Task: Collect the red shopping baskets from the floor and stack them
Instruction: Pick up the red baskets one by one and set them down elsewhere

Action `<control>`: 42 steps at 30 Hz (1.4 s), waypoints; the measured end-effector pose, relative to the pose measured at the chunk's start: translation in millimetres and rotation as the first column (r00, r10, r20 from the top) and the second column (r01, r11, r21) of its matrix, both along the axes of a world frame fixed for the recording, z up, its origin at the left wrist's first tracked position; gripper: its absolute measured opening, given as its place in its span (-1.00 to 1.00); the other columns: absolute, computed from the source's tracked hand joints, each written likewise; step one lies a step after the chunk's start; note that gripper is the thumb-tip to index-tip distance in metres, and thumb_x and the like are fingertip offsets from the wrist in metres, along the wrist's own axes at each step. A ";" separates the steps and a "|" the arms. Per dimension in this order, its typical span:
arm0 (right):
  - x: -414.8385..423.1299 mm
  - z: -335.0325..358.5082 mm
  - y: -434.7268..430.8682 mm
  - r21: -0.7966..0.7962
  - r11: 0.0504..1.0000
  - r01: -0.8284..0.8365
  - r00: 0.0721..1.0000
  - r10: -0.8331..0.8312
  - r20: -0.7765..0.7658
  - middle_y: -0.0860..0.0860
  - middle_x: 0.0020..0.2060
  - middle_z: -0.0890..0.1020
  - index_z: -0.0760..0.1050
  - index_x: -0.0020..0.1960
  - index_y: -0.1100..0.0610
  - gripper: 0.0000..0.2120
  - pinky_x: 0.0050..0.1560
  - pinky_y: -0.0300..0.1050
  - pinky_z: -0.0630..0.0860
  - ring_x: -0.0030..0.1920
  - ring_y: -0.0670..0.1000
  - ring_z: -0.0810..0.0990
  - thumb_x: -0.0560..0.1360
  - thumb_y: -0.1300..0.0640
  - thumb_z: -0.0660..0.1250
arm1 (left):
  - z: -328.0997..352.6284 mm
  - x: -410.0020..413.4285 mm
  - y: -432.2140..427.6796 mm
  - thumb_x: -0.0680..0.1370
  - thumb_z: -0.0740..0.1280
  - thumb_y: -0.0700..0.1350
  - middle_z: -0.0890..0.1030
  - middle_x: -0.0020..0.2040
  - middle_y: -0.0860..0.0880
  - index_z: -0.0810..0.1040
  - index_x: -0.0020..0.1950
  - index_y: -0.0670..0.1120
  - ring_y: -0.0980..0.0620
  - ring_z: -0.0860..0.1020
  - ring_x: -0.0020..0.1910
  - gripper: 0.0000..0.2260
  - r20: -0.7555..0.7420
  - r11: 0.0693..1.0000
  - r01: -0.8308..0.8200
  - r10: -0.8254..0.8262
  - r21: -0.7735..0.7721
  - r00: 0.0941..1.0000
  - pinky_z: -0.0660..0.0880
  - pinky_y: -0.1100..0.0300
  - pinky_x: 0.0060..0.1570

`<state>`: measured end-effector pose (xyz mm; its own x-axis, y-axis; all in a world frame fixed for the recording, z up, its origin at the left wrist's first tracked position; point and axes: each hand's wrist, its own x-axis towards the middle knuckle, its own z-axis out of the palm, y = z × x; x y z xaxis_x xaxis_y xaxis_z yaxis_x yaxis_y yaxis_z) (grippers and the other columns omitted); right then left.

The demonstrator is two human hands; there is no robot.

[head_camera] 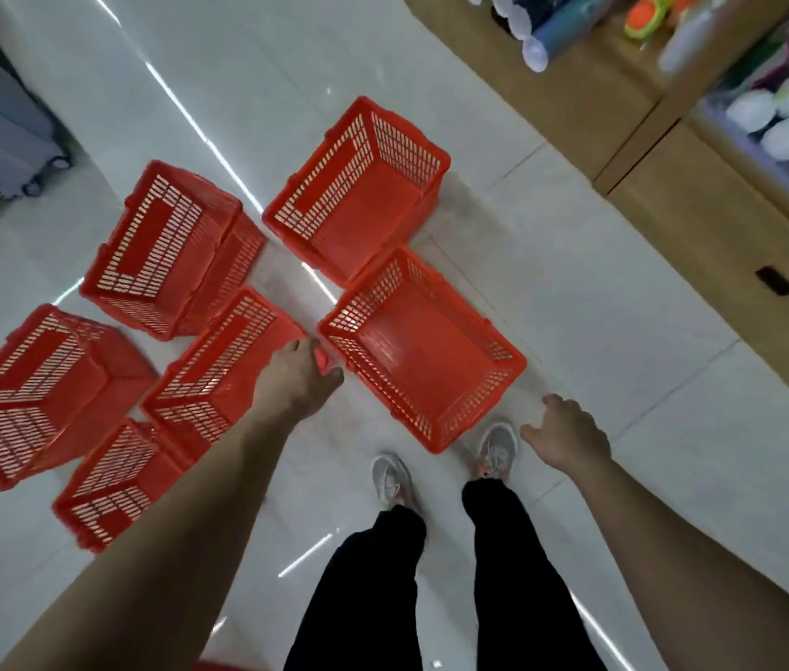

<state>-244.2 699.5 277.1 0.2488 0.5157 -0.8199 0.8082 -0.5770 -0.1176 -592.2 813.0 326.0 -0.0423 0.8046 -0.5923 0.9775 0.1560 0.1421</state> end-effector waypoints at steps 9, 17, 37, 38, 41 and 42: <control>-25.2 -259.6 16.6 -0.008 0.909 0.416 0.903 -0.414 -0.113 0.20 0.27 0.49 0.23 0.48 0.14 -0.32 0.16 0.14 0.46 0.25 0.27 0.49 0.50 -0.17 0.31 | -261.4 -15.9 116.0 0.44 0.46 0.09 0.48 0.32 -0.29 0.35 0.45 -0.18 -0.31 0.46 0.28 -0.32 -0.024 0.997 -0.042 0.040 -0.069 0.999 0.41 -0.10 0.23; -52.9 -346.5 13.1 0.286 0.722 0.629 0.776 -0.606 -0.175 0.07 0.21 0.46 0.11 0.49 0.00 -0.27 0.05 0.16 0.53 0.14 0.20 0.56 0.44 0.01 0.41 | -380.8 -32.6 129.0 0.42 0.47 0.15 0.49 0.28 -0.28 0.30 0.43 -0.18 -0.35 0.48 0.24 -0.27 -0.036 0.994 -0.059 0.056 -0.090 0.998 0.45 -0.22 0.21; 57.2 -239.3 61.2 0.465 0.673 0.575 0.794 -0.596 -0.118 0.04 0.25 0.58 0.21 0.53 -0.01 -0.53 0.22 0.21 0.53 0.16 0.11 0.61 0.64 0.13 0.17 | -294.1 22.2 94.9 0.62 0.22 -0.11 0.51 -0.01 0.09 0.44 0.30 -0.02 0.09 0.48 -0.14 -0.75 0.295 0.954 -0.269 0.221 0.134 0.930 0.39 0.11 -0.11; 55.1 -210.8 63.1 0.473 0.668 0.574 0.795 -0.592 -0.130 0.00 0.20 0.60 0.26 0.51 -0.03 -0.56 0.19 0.16 0.54 0.10 0.06 0.62 0.64 0.11 0.19 | -266.4 19.6 94.7 0.61 0.23 -0.13 0.52 0.01 0.08 0.45 0.31 -0.02 0.07 0.48 -0.09 -0.74 0.310 0.951 -0.275 0.221 0.144 0.925 0.39 0.10 -0.07; 48.7 -113.4 63.7 0.513 0.637 0.576 0.786 -0.604 -0.133 0.00 0.15 0.63 0.38 0.45 0.01 -0.60 0.14 0.06 0.52 0.05 0.08 0.64 0.61 0.12 0.26 | -172.0 3.7 86.7 0.58 0.29 -0.15 0.59 0.08 0.03 0.47 0.28 -0.02 0.02 0.54 -0.03 -0.74 0.366 0.948 -0.261 0.182 0.180 0.913 0.42 0.06 -0.05; 46.8 -78.9 63.9 0.539 0.626 0.564 0.789 -0.602 -0.126 0.04 0.16 0.64 0.42 0.42 0.04 -0.60 0.15 0.07 0.51 0.08 0.14 0.64 0.59 0.14 0.29 | -137.8 -3.4 82.2 0.57 0.31 -0.16 0.62 0.10 -0.02 0.48 0.27 -0.04 -0.04 0.57 0.01 -0.73 0.381 0.947 -0.256 0.169 0.192 0.909 0.45 0.01 -0.03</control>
<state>-197.4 763.3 198.1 0.6881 0.5799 -0.4362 0.3412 -0.7891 -0.5108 -595.7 895.2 188.2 -0.0504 0.9164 -0.3971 0.8020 0.2741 0.5307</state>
